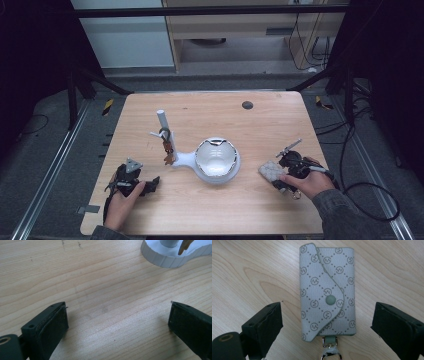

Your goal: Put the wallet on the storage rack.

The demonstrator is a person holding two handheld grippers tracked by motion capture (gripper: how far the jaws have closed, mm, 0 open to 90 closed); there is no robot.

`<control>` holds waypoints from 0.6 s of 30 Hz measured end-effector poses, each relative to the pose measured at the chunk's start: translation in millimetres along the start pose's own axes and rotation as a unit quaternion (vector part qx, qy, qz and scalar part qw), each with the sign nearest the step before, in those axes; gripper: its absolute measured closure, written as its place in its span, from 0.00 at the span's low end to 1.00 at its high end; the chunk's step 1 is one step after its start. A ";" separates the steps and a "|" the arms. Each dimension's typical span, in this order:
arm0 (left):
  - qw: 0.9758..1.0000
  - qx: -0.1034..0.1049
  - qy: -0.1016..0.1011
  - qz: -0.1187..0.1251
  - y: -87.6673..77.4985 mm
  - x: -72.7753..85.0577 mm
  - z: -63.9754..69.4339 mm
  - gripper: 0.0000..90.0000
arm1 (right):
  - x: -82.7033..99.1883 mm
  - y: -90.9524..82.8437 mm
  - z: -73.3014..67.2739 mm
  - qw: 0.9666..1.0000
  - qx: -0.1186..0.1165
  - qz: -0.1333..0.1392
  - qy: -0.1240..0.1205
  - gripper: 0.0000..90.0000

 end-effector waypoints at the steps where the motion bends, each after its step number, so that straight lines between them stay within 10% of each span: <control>1: 1.000 0.000 0.000 0.000 0.0 0.0 0.0 0.02 | 0.4 0.6 0.3 1.000 -0.003 -0.005 0.001 0.11; 18: 1.000 0.000 0.001 0.000 0.3 -0.1 0.2 0.01 | -3.0 13.4 2.9 0.999 -0.012 -0.049 0.007 0.18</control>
Point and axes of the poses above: each handheld gripper's, and its own axes: y roughly forward along the jaws, x roughly out of its underside, z roughly to its right, the point moved 2 cm from there along y, roughly forward along the jaws, and after that the axes turned 13 degrees about -z, right-handed, at the moved point
